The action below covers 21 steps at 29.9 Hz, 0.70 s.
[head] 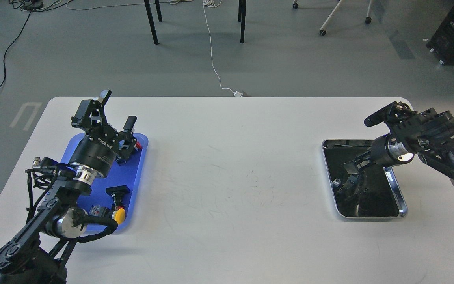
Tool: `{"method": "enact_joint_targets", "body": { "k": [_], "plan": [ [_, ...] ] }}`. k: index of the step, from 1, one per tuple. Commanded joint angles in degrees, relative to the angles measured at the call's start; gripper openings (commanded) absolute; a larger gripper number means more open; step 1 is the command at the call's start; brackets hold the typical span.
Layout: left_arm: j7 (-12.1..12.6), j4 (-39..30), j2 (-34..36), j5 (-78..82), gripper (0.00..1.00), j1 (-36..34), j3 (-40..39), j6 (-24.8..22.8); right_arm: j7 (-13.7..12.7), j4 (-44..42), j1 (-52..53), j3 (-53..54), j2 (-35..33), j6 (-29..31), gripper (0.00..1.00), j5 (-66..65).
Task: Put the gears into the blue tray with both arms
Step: 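Lower the right gripper and grasp the small black gear in the metal tray, then carry the black gear with the right gripper to the table center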
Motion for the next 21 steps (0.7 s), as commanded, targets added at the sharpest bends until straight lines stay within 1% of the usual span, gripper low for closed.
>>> {"method": "enact_joint_targets", "body": {
  "k": [1,7,11,14,16,21],
  "plan": [
    [0.01,0.00,-0.03,0.01,0.98,0.00,0.00,0.00,-0.01,-0.82,-0.68,0.00,0.04,-0.24,0.48,-0.06],
    [-0.34,0.00,-0.12,0.01,0.98,0.00,0.00,0.00,-0.01,-1.09,-0.77,-0.09,0.65,-0.68,0.46,0.03],
    [-0.43,0.00,-0.12,0.01,0.98,0.00,0.00,0.00,-0.01,-1.70,-0.86,-0.09,0.74,-0.68,0.42,0.03],
    [-0.43,0.00,-0.12,0.01,0.98,0.00,0.00,0.00,-0.01,-1.70,-0.86,-0.09,1.00,-0.68,0.36,0.03],
    [-0.43,0.00,-0.12,0.01,0.98,0.00,0.00,-0.08,-0.01,-1.79,-0.94,-0.09,1.26,-0.68,0.35,0.21],
    [-0.43,0.00,-0.03,0.01,0.98,0.00,0.00,0.00,-0.01,-1.88,-1.21,0.00,1.35,-0.77,0.23,0.21]
  ]
}}
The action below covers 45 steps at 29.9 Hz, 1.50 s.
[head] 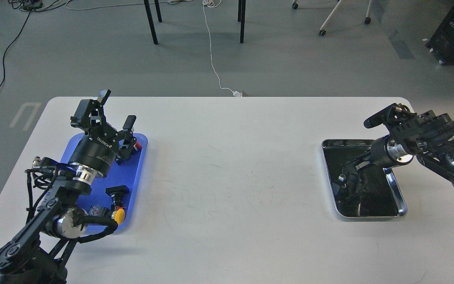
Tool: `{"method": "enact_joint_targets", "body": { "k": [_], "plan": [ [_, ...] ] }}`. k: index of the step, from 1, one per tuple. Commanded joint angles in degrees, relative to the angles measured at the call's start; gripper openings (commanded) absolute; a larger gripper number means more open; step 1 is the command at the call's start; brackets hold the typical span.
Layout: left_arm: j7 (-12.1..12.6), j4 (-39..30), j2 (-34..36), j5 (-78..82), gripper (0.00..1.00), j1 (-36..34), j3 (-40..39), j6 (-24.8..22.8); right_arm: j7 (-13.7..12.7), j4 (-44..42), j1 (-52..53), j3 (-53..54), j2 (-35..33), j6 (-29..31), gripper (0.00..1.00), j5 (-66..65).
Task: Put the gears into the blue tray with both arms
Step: 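Carry the black gear with the right gripper to the table center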
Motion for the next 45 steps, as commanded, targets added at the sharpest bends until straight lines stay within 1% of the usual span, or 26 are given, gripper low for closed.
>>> {"method": "enact_joint_targets", "body": {
  "k": [1,4,17,23,28,32,35,37,40,45],
  "plan": [
    [0.00,0.00,-0.02,0.01,0.98,0.00,0.00,0.00,0.01,0.04,-0.10,-0.03,0.06,-0.02,0.22,-0.02],
    [0.00,0.00,-0.03,0.01,0.98,0.00,0.00,0.00,0.01,0.04,-0.18,0.05,0.32,-0.02,0.15,-0.02],
    [0.00,0.00,-0.20,0.01,0.98,-0.09,0.00,0.00,0.01,2.32,2.98,0.06,-0.11,-0.02,0.15,0.60],
    [0.00,-0.79,-0.20,0.09,0.98,0.00,0.00,0.00,0.01,9.26,9.56,0.06,-2.05,-0.02,0.15,0.78],
    [0.00,-0.96,-0.11,0.09,0.98,0.00,0.00,0.00,0.01,13.57,13.44,0.23,-1.08,-0.02,0.16,2.71],
    [0.00,-1.14,-0.03,0.09,0.98,0.00,0.00,0.00,0.01,16.38,14.67,0.14,3.30,-0.02,0.16,5.78],
    [0.00,-1.49,0.59,0.01,0.98,0.87,0.00,-0.08,0.01,16.56,14.76,0.06,7.87,-0.98,0.16,8.06],
    [-0.09,-1.93,0.85,0.01,0.98,1.14,0.00,-0.08,0.01,16.47,14.76,-0.29,10.94,-2.56,0.16,9.03],
    [-0.09,-2.28,1.12,0.09,0.98,1.75,-0.09,-0.08,0.01,16.03,14.76,-3.53,15.60,-5.90,0.16,10.79],
    [-0.09,-3.60,1.21,0.09,0.98,2.98,-0.26,-0.08,0.01,15.68,14.41,-8.46,20.71,-10.30,0.17,13.08]
  ]
}}
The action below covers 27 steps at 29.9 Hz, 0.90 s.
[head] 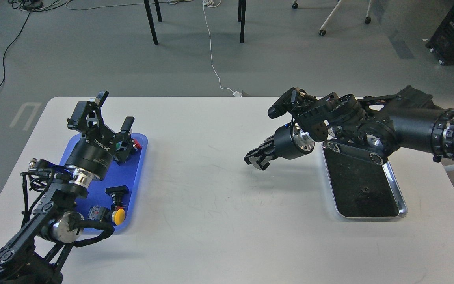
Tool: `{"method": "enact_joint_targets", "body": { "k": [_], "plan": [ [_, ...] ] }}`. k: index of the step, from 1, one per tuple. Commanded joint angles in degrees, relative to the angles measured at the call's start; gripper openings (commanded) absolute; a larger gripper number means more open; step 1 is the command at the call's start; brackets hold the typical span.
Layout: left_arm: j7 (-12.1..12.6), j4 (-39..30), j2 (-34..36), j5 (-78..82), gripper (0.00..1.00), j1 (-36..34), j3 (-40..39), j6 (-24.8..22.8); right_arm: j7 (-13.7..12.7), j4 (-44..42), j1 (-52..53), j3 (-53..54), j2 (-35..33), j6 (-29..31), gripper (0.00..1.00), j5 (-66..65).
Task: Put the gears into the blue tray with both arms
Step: 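Carry the black gear with the right gripper to the table center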
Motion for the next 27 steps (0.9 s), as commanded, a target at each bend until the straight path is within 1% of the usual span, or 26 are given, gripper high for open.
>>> {"method": "enact_joint_targets", "body": {
  "k": [1,10,23,27],
  "plan": [
    [-0.01,-0.67,0.00,0.14,0.98,0.76,-0.11,0.00,0.01,-0.20,-0.48,-2.86,3.18,-3.03,0.17,1.45],
    [-0.01,-1.54,0.00,0.14,0.98,1.29,-0.46,0.09,0.01,-0.20,-2.77,-5.32,6.35,-7.95,0.19,1.81],
    [-0.01,-1.63,-0.09,0.14,0.98,1.64,-0.46,0.09,0.01,-0.46,-4.79,-5.50,6.35,-9.37,0.23,1.72],
    [-0.01,-1.63,-0.09,0.14,0.98,1.65,-0.46,0.09,0.01,-1.43,-5.14,-6.90,6.35,-9.98,0.24,1.72]
  ]
}}
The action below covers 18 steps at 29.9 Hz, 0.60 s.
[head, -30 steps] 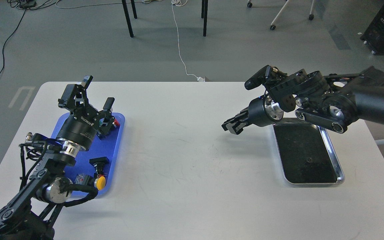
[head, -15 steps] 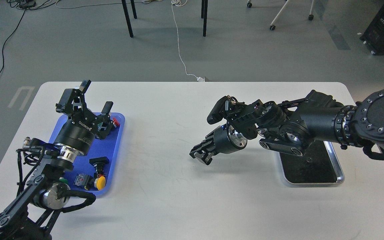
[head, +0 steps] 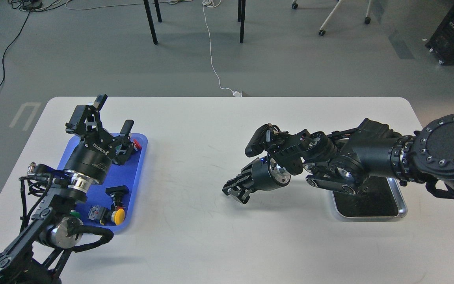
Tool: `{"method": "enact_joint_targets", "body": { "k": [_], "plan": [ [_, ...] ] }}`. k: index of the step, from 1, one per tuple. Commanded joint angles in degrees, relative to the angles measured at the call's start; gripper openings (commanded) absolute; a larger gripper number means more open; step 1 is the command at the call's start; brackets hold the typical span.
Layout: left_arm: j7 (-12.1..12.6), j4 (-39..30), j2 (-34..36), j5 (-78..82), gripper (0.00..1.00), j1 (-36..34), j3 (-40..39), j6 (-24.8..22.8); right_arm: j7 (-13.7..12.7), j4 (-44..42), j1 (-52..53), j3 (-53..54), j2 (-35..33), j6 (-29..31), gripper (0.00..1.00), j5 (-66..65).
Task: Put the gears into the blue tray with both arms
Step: 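Carry the black gear with the right gripper to the table center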
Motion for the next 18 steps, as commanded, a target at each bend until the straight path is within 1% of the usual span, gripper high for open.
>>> {"method": "enact_joint_targets", "body": {
  "k": [1,5,7,10,12,16,18],
  "plan": [
    [0.00,0.00,0.00,-0.01,0.98,0.04,-0.02,0.00,0.00,-0.80,-0.31,-0.89,0.00,-0.68,0.24,-0.02],
    [0.00,0.00,0.00,-0.01,0.98,0.04,-0.02,0.00,0.00,-1.15,-1.02,-0.89,0.00,-1.03,0.24,-0.02],
    [0.00,0.00,0.09,-0.01,0.98,0.04,-0.11,0.00,0.00,-1.06,-1.02,-0.89,0.00,-1.03,0.27,0.07],
    [0.00,0.00,0.00,-0.01,0.98,0.04,-0.02,0.00,0.00,-1.06,-1.02,-0.89,0.00,-1.03,0.38,0.07],
    [0.00,0.00,0.00,-0.01,0.98,0.04,-0.02,0.00,0.00,-1.06,-1.02,-0.89,0.00,-1.21,0.50,0.07],
    [0.00,0.00,0.00,-0.01,0.98,0.04,-0.02,0.00,0.00,-0.89,-0.67,-0.89,0.00,-1.73,0.68,0.07],
    [0.00,0.00,0.09,-0.01,0.98,0.04,-0.11,0.00,0.00,-0.80,-0.23,-0.72,-0.26,-1.82,0.75,0.33]
  ]
}}
